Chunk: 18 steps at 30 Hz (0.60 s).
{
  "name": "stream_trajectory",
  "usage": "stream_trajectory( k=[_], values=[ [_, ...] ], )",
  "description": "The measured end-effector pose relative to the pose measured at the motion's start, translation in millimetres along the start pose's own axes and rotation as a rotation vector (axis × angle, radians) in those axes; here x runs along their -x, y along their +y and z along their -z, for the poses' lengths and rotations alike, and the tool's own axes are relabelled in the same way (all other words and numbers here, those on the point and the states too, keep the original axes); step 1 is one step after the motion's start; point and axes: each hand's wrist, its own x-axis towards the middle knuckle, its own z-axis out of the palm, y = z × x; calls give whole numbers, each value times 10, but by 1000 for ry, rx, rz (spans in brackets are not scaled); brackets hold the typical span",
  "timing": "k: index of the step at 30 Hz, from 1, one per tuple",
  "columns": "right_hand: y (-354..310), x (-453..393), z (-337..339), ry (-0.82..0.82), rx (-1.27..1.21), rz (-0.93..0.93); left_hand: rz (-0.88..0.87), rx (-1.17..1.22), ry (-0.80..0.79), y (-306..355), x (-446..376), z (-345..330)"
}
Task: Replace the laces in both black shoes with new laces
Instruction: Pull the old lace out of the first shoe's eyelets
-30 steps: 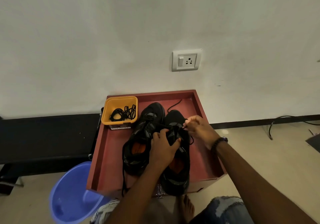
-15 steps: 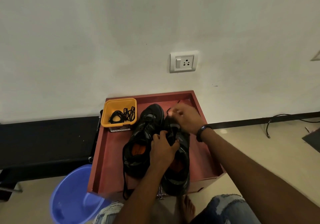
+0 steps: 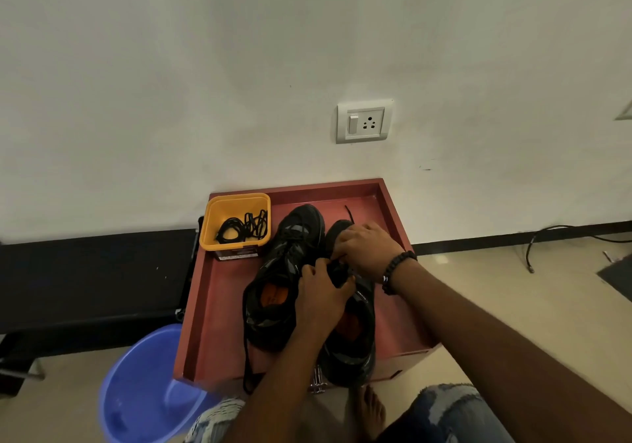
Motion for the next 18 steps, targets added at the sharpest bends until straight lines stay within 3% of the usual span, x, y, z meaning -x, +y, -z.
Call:
stream_trajectory(
  k=[5,9,10,13,18],
  values=[
    [-10,-84,193,83,135,91,-20,-8,14,-2,-1,-10],
    [277,-202,490,597,-226,-359,-20,-6,16,-23,-22,-29],
    [357,-209,483,611,-298,-405,-23,-5,13,-25,-26,-28],
    [344,-129,303,260,-199,-328,-16,32,-20,-38,-66,19],
    [65,45,-34,32,-125,9,-46,113,-51,-117,-113,99]
  ],
)
